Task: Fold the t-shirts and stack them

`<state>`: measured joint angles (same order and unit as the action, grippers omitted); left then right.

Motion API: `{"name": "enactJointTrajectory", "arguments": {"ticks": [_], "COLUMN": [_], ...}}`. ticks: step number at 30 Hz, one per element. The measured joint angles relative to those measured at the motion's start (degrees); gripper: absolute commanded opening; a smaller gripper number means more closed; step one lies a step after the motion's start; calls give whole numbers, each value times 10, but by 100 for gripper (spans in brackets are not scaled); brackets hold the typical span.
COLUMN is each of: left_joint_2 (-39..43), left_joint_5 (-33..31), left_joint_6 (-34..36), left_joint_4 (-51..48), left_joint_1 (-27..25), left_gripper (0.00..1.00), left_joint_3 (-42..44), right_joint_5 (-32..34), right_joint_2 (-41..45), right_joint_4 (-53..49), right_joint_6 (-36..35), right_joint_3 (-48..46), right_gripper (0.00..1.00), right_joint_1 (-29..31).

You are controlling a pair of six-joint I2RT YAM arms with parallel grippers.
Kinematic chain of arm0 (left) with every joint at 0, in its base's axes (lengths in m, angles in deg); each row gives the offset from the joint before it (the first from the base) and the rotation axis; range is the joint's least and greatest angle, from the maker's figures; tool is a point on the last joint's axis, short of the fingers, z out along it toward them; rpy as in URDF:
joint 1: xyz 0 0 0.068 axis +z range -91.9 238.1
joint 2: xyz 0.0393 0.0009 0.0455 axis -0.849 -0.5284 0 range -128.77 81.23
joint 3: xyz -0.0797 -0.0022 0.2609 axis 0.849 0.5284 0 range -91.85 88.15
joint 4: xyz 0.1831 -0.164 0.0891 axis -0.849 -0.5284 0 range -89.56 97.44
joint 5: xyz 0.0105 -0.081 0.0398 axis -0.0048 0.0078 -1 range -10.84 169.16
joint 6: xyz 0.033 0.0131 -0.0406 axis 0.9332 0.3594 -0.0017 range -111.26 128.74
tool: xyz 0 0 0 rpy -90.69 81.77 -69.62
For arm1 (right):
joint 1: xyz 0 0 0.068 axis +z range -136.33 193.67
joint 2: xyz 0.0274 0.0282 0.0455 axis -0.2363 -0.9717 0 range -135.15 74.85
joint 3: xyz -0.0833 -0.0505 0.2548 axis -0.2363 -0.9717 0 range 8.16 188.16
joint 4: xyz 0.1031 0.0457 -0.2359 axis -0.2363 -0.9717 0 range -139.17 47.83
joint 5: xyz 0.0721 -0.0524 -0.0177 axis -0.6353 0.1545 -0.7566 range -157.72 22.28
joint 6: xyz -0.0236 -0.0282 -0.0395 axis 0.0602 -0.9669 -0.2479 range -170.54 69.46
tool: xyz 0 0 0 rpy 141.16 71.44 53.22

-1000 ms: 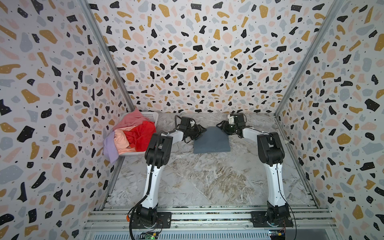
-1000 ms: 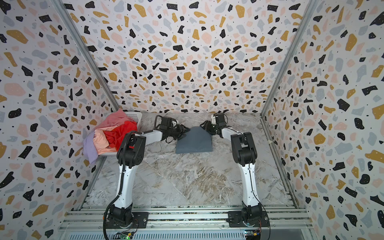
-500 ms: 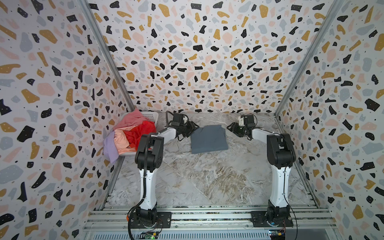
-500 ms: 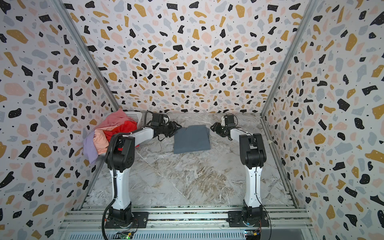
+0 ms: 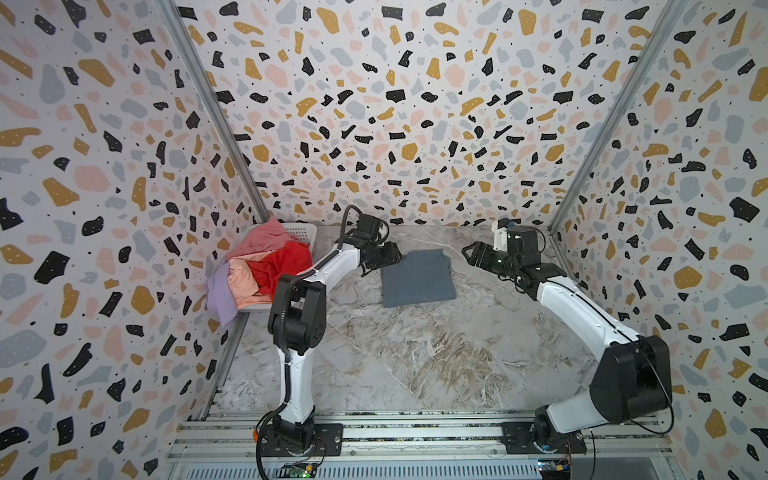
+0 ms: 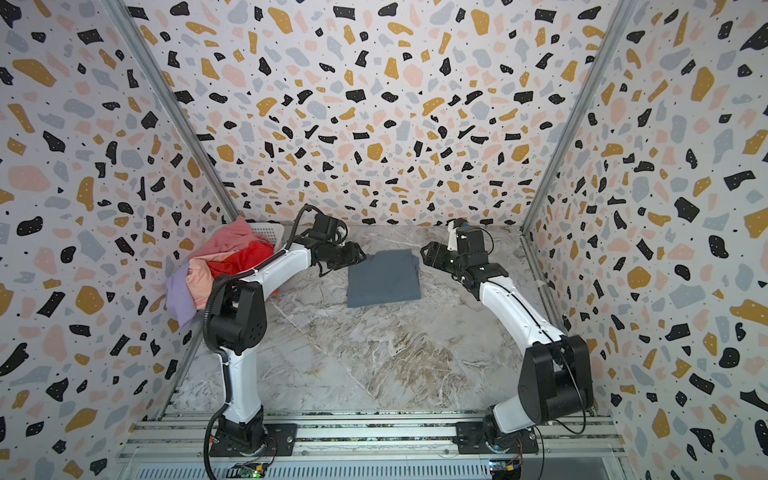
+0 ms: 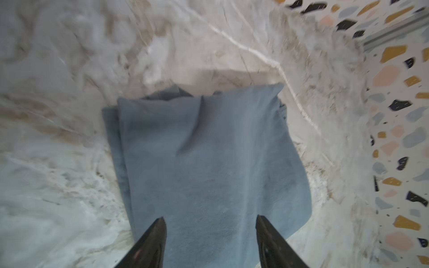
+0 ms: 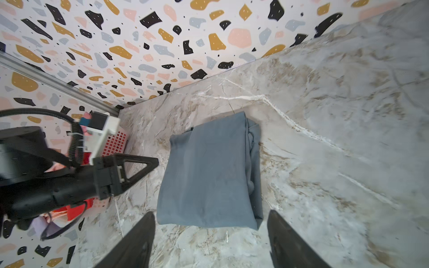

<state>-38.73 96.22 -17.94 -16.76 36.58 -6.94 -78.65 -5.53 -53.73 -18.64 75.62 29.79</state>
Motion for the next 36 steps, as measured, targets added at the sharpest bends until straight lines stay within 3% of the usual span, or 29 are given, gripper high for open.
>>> {"name": "enactJointTrajectory", "arguments": {"ticks": [5, 11, 14, 16, 19, 22, 26, 31, 36], "left_joint_2": [-74, -196, -264, -279, -257, -190, -74, 108, 199], "left_joint_5": [-34, -40, -9, 25, 86, 127, 147, 150, 133], "left_joint_6": [10, 34, 50, 59, 67, 72, 62, 18, -2], "left_joint_4": [-10, -57, -93, -108, -110, -104, -63, 41, 81], "left_joint_1": [-44, -127, -197, -242, -301, -323, -283, -170, -82], "left_gripper": [61, 61, 61, 61, 62, 63, 64, 65, 65], "left_joint_3": [-7, -220, -343, -377, -350, -271, -179, -29, 66], "right_joint_5": [71, 153, 188, 202, 216, 217, 200, 154, 139], "right_joint_2": [96, 189, 223, 235, 235, 216, 163, 51, -68], "right_joint_4": [-59, -137, -159, -167, -170, -166, -144, -94, -43], "right_joint_6": [-8, 9, 23, 28, 28, 26, 25, 52, 97], "right_joint_3": [-23, -42, -52, -60, -73, -89, -108, -120, -116], "right_gripper": [77, 80, 81, 81, 81, 81, 81, 80, 80], "right_joint_1": [-1, -15, -40, -61, -86, -104, -124, -129, -105]}}
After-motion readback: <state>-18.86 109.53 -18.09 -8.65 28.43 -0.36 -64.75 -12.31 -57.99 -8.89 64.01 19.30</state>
